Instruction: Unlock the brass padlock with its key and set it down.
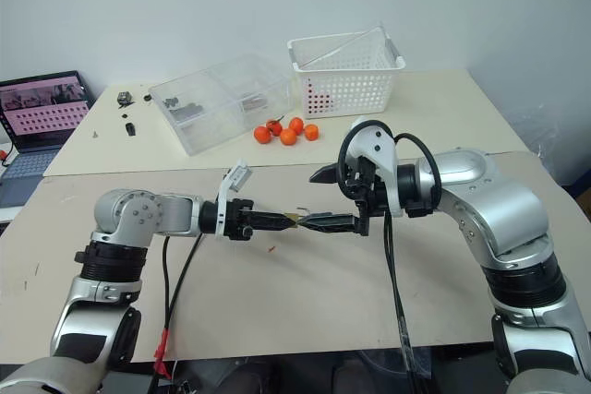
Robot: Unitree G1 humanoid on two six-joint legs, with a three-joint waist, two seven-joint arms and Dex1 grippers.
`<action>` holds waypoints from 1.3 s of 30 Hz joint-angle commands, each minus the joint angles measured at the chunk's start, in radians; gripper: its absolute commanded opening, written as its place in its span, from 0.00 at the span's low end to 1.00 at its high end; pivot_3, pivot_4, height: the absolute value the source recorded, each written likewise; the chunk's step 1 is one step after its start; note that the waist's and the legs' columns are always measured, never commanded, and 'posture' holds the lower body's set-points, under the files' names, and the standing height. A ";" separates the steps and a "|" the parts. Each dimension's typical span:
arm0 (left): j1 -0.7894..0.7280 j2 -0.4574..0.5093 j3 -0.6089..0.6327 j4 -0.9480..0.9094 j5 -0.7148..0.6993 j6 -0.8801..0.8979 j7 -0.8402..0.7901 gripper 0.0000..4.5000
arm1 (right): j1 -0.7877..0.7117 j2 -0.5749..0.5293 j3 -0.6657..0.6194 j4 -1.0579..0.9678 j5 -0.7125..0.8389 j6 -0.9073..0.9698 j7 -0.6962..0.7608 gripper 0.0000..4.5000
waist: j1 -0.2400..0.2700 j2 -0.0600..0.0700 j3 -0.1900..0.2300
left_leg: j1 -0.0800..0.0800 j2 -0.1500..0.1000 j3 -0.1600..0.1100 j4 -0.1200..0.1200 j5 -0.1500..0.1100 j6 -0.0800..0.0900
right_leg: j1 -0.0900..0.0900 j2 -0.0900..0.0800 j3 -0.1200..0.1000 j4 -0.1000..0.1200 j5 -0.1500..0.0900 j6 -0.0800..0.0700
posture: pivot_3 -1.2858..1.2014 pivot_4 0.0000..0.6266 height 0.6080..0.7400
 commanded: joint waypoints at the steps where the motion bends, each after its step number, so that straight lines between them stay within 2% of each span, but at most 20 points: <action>1: 0.014 -0.033 -0.017 0.023 0.031 0.010 0.032 0.00 | 0.002 -0.015 -0.049 -0.055 0.026 0.014 -0.038 0.99 | 0.000 0.000 0.000 | 0.000 0.000 0.000 0.000 0.000 0.000 | 0.000 0.000 0.000 0.000 0.000 0.000 | 0.52 0.24 1.00; 6: -0.004 -0.084 -0.025 0.117 0.090 -0.020 0.060 0.00 | 0.004 -0.019 -0.055 -0.073 0.041 0.021 -0.073 0.99 | 0.001 0.000 0.000 | 0.000 0.000 0.001 0.000 0.000 0.000 | 0.000 0.000 0.000 0.000 0.000 0.000 | 0.52 0.24 1.00; 13: -0.021 -0.092 -0.049 0.178 0.143 -0.056 0.030 0.00 | -0.003 -0.037 -0.052 -0.076 0.054 0.019 -0.092 0.99 | 0.001 0.000 0.000 | 0.000 0.000 0.001 0.000 0.000 0.000 | 0.000 0.000 0.000 0.000 0.000 0.000 | 0.52 0.24 1.00; 18: -0.005 -0.058 -0.039 0.178 0.150 -0.029 0.016 0.00 | -0.007 -0.042 -0.045 -0.069 0.059 0.010 -0.097 1.00 | -0.001 0.000 0.000 | 0.000 0.000 0.002 0.000 0.000 0.000 | 0.000 0.000 0.000 0.000 0.000 0.000 | 0.52 0.24 1.00; 30: 0.078 0.123 0.152 0.081 0.104 0.119 0.023 0.00 | -0.019 -0.045 0.014 -0.008 0.013 -0.052 -0.049 1.00 | -0.002 -0.001 0.000 | 0.000 0.001 0.000 0.000 0.000 0.000 | 0.000 0.000 -0.001 0.000 0.000 0.000 | 0.52 0.24 1.00; 35: 0.096 0.085 0.178 0.020 0.084 0.136 0.034 0.00 | -0.038 -0.027 0.050 0.029 -0.024 -0.096 -0.034 1.00 | 0.006 -0.001 0.000 | 0.000 0.001 0.000 0.000 0.000 0.000 | 0.000 0.000 -0.002 0.000 0.000 0.000 | 0.52 0.24 1.00; 39: 0.046 -0.008 0.209 -0.005 0.066 0.148 0.062 0.00 | -0.045 -0.022 0.063 0.040 -0.041 -0.113 -0.029 1.00 | 0.011 -0.001 0.001 | 0.000 0.000 0.000 0.000 0.000 0.000 | 0.000 -0.001 -0.001 0.000 0.000 0.000 | 0.52 0.24 1.00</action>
